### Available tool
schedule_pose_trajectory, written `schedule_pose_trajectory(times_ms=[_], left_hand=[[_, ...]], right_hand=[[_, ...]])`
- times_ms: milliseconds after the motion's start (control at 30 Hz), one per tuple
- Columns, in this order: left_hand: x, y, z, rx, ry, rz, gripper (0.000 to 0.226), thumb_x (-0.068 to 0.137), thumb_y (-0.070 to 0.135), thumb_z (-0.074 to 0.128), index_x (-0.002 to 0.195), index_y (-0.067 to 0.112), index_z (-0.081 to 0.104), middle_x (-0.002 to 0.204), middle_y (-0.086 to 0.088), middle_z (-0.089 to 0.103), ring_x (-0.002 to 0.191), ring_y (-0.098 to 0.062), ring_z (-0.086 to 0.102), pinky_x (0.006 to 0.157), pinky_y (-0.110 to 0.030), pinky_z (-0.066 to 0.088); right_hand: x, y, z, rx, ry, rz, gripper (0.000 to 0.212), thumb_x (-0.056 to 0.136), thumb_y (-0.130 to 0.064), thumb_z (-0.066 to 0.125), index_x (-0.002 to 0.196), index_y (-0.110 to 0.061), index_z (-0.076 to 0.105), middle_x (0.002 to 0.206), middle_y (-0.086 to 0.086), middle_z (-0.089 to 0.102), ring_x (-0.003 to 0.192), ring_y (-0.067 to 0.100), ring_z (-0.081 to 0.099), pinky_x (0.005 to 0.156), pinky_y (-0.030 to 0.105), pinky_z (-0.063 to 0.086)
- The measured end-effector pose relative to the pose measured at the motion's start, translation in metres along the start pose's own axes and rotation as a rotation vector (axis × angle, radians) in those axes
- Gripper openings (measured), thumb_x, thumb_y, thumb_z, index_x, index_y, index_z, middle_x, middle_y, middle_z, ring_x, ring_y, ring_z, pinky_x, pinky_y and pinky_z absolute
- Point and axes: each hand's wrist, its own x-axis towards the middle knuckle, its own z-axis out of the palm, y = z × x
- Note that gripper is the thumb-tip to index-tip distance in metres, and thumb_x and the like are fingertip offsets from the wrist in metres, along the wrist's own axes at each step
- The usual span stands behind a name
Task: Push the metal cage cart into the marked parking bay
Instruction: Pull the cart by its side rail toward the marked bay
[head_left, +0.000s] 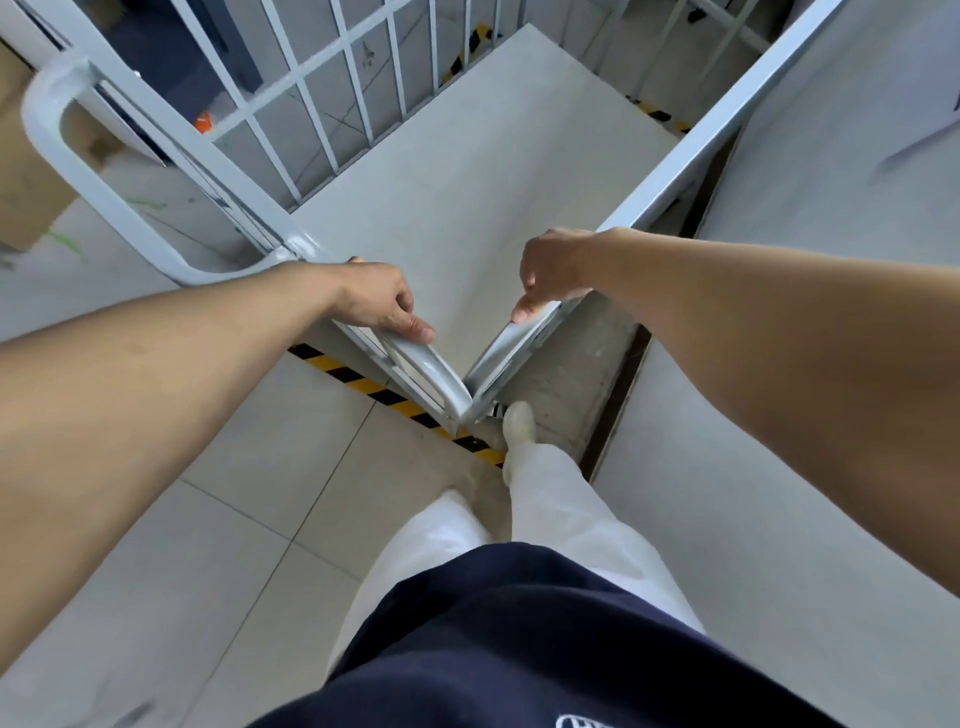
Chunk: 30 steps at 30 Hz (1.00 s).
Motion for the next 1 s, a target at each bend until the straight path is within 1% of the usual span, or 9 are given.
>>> schedule_pose_trajectory(times_ms=[133,233,333,433,533,633,733,933,1000], left_hand=[[-0.003,-0.003,0.005,-0.018,0.016,-0.005,0.051,0.077,0.067,0.059,0.068,0.018,0.068,0.072,0.001,0.057,0.098,-0.023,0.039,0.075,-0.032,0.035],[-0.005,-0.008,0.008,-0.036,0.063,0.001,0.054,0.073,0.071,0.059,0.066,0.018,0.068,0.068,0.001,0.057,0.096,-0.021,0.041,0.071,-0.032,0.036],[-0.009,-0.010,0.009,-0.055,0.077,-0.011,0.053,0.074,0.070,0.059,0.059,0.020,0.063,0.063,0.002,0.054,0.098,-0.021,0.038,0.072,-0.032,0.037],[-0.011,-0.011,0.009,-0.062,0.084,-0.025,0.052,0.076,0.068,0.060,0.076,0.017,0.072,0.071,-0.001,0.059,0.103,-0.021,0.037,0.061,-0.029,0.034],[-0.009,-0.009,0.011,-0.054,0.078,-0.049,0.053,0.077,0.067,0.059,0.081,0.016,0.071,0.076,-0.003,0.060,0.104,-0.022,0.034,0.066,-0.031,0.034],[-0.006,-0.011,0.011,-0.027,0.072,-0.071,0.052,0.076,0.068,0.059,0.076,0.017,0.069,0.071,-0.002,0.058,0.103,-0.023,0.034,0.073,-0.033,0.037],[-0.005,-0.012,0.010,-0.036,0.057,-0.078,0.052,0.074,0.069,0.060,0.074,0.018,0.069,0.069,-0.001,0.058,0.103,-0.023,0.037,0.074,-0.033,0.039],[-0.010,-0.005,0.005,-0.018,0.059,-0.073,0.046,0.079,0.064,0.060,0.073,0.020,0.069,0.068,0.001,0.055,0.103,-0.024,0.038,0.061,-0.029,0.033],[-0.011,-0.004,0.005,-0.007,0.061,-0.065,0.047,0.080,0.064,0.059,0.078,0.019,0.071,0.073,0.001,0.058,0.105,-0.025,0.037,0.067,-0.030,0.033]], right_hand=[[0.000,-0.004,0.005,0.005,0.015,0.003,0.072,0.071,-0.065,0.068,0.108,-0.003,0.070,0.113,0.016,0.069,0.098,0.032,0.064,0.078,0.034,0.047],[-0.001,-0.006,0.001,-0.039,-0.007,-0.012,0.075,0.074,-0.066,0.064,0.111,-0.001,0.069,0.119,0.014,0.067,0.111,0.033,0.060,0.093,0.041,0.050],[-0.002,-0.010,-0.003,-0.085,-0.017,-0.044,0.077,0.074,-0.070,0.060,0.110,-0.003,0.070,0.119,0.010,0.065,0.115,0.030,0.056,0.098,0.049,0.047],[0.001,-0.011,-0.003,-0.091,-0.039,-0.063,0.076,0.073,-0.071,0.060,0.108,-0.004,0.070,0.119,0.010,0.066,0.115,0.030,0.056,0.098,0.050,0.047],[0.003,-0.007,-0.006,-0.060,-0.083,-0.088,0.073,0.077,-0.067,0.060,0.106,0.000,0.068,0.117,0.012,0.067,0.119,0.031,0.055,0.099,0.048,0.045],[0.004,-0.005,-0.008,-0.014,-0.097,-0.120,0.056,0.082,-0.059,0.061,0.096,-0.005,0.066,0.100,0.005,0.060,0.111,0.026,0.052,0.098,0.042,0.044],[0.003,-0.005,-0.008,0.001,-0.104,-0.132,0.058,0.084,-0.057,0.060,0.106,-0.003,0.068,0.097,0.003,0.057,0.098,0.022,0.047,0.091,0.038,0.042],[0.000,-0.007,-0.009,-0.009,-0.065,-0.093,0.065,0.078,-0.064,0.062,0.106,-0.005,0.069,0.112,0.009,0.067,0.113,0.029,0.056,0.099,0.047,0.044],[0.000,-0.008,-0.009,-0.041,-0.066,-0.088,0.068,0.076,-0.068,0.061,0.105,-0.007,0.069,0.113,0.007,0.068,0.113,0.029,0.057,0.100,0.050,0.044]])
